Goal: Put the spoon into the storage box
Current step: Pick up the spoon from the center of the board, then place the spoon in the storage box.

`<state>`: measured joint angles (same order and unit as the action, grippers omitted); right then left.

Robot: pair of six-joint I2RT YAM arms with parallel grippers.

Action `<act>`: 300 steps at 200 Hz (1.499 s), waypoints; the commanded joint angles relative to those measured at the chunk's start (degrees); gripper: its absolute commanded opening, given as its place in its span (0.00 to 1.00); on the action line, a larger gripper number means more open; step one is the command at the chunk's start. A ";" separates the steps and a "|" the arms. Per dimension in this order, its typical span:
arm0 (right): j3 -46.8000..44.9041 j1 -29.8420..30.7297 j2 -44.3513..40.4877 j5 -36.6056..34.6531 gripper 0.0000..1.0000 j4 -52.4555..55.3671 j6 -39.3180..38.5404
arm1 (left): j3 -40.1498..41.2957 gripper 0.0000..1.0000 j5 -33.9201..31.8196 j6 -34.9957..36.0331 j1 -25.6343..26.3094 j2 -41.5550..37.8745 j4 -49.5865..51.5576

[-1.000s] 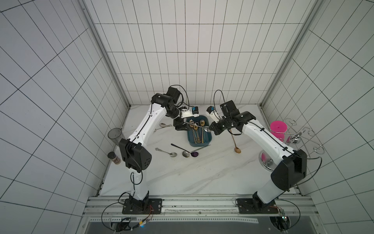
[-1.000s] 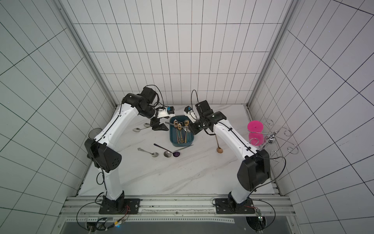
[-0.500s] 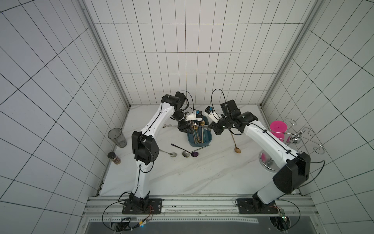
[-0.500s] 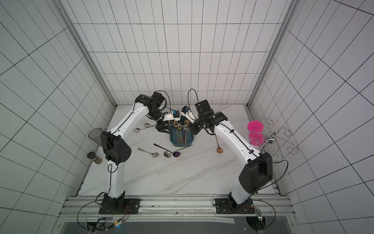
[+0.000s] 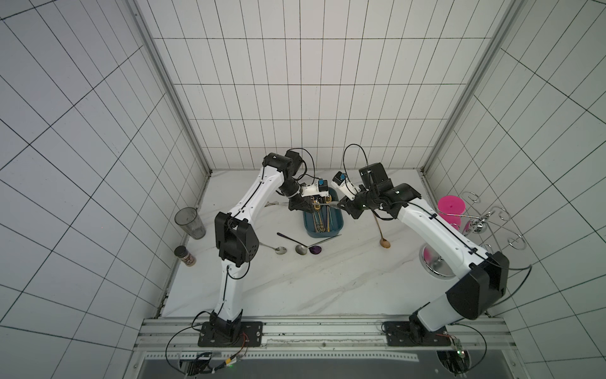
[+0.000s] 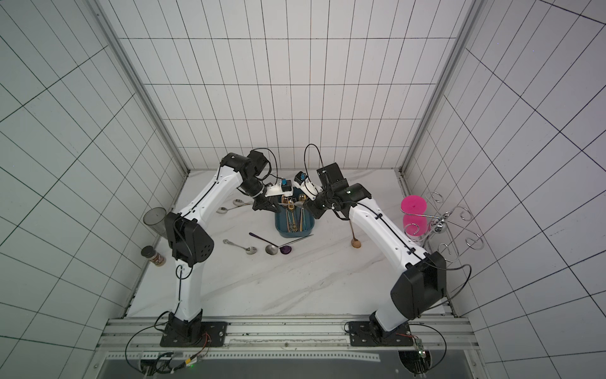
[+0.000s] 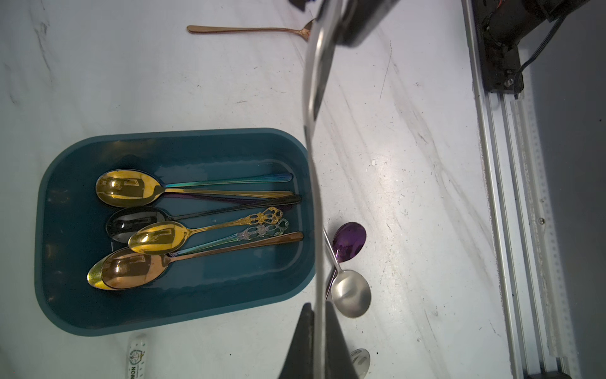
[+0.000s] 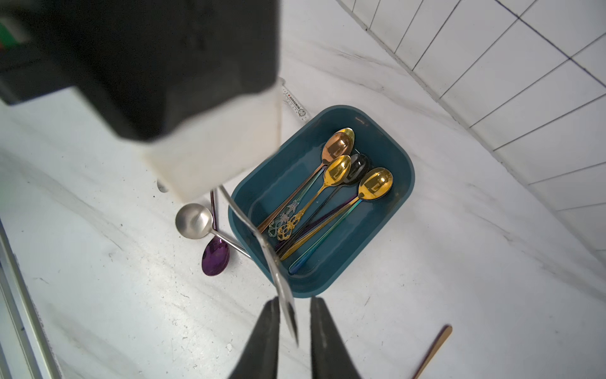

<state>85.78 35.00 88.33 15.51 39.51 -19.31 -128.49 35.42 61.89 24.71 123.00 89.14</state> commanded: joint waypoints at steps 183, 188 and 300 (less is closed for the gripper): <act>-22.12 -22.43 -25.89 8.95 0.99 -8.99 37.47 | 61.30 0.00 -3.89 -118.00 1.19 -20.89 -97.59; -22.50 -22.89 -26.31 9.08 0.99 -9.12 38.31 | 61.51 0.00 -4.67 -119.37 1.44 -20.87 -97.43; -25.18 -24.88 -29.25 14.30 0.99 -6.50 41.31 | 57.15 0.00 -13.77 -133.05 5.00 -13.35 -95.78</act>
<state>62.92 10.44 60.49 28.14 31.59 21.10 -68.53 24.21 -68.20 30.02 107.22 -5.37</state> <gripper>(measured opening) 0.986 0.055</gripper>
